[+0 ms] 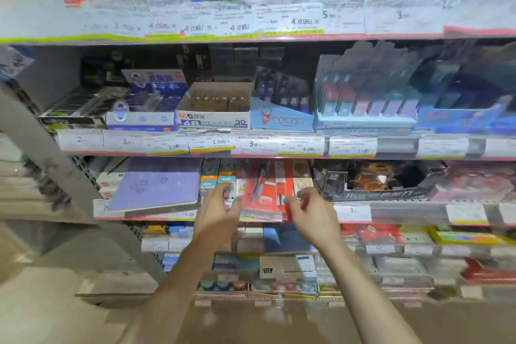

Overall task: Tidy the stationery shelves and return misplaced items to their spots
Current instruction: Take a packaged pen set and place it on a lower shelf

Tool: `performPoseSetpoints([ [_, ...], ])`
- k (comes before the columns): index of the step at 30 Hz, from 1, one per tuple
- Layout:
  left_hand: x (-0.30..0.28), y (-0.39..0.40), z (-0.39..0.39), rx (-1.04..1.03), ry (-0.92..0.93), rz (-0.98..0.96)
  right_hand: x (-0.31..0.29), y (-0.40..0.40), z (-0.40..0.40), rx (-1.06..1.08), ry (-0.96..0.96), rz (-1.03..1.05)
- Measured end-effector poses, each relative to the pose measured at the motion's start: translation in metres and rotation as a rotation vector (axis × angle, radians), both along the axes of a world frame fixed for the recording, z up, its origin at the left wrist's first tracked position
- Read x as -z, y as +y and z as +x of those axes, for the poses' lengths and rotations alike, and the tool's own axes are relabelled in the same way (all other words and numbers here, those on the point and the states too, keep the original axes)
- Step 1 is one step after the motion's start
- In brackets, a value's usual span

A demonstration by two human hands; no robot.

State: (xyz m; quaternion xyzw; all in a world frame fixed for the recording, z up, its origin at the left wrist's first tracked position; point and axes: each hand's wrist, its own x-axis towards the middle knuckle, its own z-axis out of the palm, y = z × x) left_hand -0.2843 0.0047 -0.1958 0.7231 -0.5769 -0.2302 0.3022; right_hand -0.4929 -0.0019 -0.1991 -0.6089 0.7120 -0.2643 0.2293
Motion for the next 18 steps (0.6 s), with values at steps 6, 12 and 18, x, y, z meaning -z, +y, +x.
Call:
performPoseSetpoints([
  [6, 0.012, -0.015, 0.001, 0.005, 0.202, 0.130, 0.028, -0.020, 0.017, 0.033, -0.344, 0.209],
  [12, 0.018, -0.014, 0.005, 0.047, 0.438, 0.141, 0.013, -0.016, 0.030, 0.087, -0.773, 0.231],
  [18, 0.015, -0.008, 0.012, 0.138, 0.538, 0.189, 0.006, -0.009, 0.029, 0.105, -0.787, 0.147],
])
